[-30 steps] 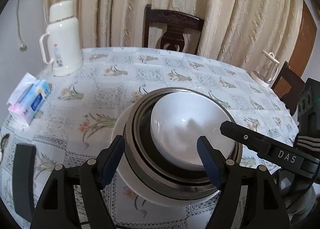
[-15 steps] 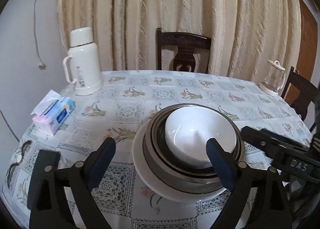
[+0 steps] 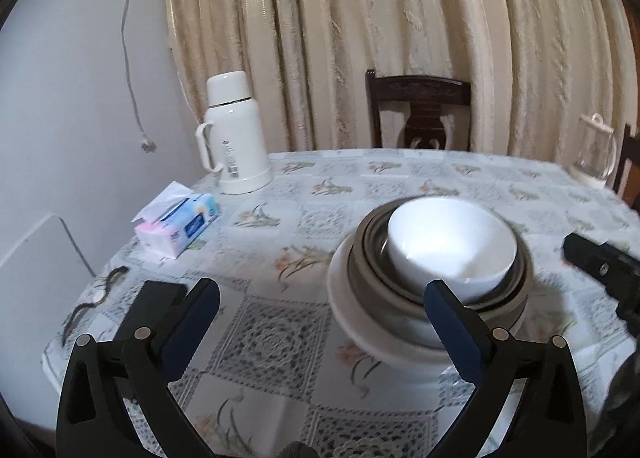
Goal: Organize plates and bowls
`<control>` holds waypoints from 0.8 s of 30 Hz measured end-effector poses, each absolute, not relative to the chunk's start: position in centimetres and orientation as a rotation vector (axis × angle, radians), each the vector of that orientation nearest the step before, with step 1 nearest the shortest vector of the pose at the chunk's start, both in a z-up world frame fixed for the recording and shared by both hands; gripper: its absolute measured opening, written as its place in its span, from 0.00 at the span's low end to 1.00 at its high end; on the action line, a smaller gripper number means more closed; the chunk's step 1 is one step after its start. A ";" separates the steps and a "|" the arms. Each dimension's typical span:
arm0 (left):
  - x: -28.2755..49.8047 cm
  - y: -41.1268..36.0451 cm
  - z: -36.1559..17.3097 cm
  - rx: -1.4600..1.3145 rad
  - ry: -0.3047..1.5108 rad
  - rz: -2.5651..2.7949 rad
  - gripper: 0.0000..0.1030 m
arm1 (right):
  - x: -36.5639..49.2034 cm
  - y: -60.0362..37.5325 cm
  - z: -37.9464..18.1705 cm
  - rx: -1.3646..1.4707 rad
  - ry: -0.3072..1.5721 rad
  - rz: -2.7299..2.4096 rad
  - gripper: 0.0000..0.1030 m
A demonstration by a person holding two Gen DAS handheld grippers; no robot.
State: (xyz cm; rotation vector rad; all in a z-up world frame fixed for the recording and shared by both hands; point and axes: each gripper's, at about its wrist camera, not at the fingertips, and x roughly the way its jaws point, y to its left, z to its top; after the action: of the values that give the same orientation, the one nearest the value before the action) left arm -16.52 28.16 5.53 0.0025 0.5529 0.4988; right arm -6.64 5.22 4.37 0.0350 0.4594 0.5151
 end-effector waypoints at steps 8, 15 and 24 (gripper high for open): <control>-16.9 28.0 4.6 -0.002 0.571 0.506 0.99 | -8.2 7.2 3.4 -0.113 0.454 0.503 1.00; -16.9 28.9 3.9 -0.003 0.591 0.531 0.99 | -8.2 8.3 2.0 -0.143 0.527 0.555 1.00; -16.2 28.8 3.0 0.007 0.620 0.520 0.99 | -8.0 9.0 1.1 -0.162 0.571 0.578 1.00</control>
State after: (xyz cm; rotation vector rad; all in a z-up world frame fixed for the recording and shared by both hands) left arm -16.20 28.78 3.01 0.0071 0.6202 0.5204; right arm -7.99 9.05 1.11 -0.1616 0.5714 0.5780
